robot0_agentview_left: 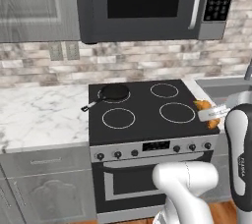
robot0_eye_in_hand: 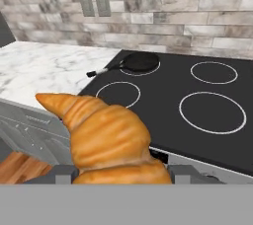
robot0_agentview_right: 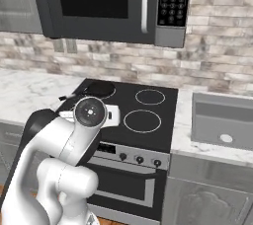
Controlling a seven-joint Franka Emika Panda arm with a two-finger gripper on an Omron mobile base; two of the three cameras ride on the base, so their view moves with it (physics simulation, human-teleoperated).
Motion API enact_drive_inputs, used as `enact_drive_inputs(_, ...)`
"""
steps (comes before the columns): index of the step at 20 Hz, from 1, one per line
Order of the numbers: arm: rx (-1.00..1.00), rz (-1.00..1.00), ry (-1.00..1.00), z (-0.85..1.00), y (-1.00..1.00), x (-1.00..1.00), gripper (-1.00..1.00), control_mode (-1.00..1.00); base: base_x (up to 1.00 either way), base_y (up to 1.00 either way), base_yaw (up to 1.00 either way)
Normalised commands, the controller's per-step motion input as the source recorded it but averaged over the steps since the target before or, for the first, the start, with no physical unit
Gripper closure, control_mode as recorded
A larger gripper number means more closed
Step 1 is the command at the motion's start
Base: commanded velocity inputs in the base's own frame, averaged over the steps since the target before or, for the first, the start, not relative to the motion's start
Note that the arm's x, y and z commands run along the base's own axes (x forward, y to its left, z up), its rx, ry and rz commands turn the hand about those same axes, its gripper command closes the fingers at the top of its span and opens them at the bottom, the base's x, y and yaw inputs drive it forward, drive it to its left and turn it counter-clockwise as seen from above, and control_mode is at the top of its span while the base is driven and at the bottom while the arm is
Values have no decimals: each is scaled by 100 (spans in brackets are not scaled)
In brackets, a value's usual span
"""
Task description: Pick the croissant and place it on the pan. Then turn on the stove to warm the croissant.
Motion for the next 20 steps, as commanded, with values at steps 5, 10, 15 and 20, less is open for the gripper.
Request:
enact_drive_inputs(5,0,0,0,0,0,0,100,100,1,51,0)
enact_drive_inputs(10,0,0,0,0,0,0,100,100,9,7,0)
enact_drive_inputs(15,0,0,0,0,0,0,100,100,8,-3,0)
enact_drive_inputs(20,0,0,0,0,0,0,100,100,1,-25,0)
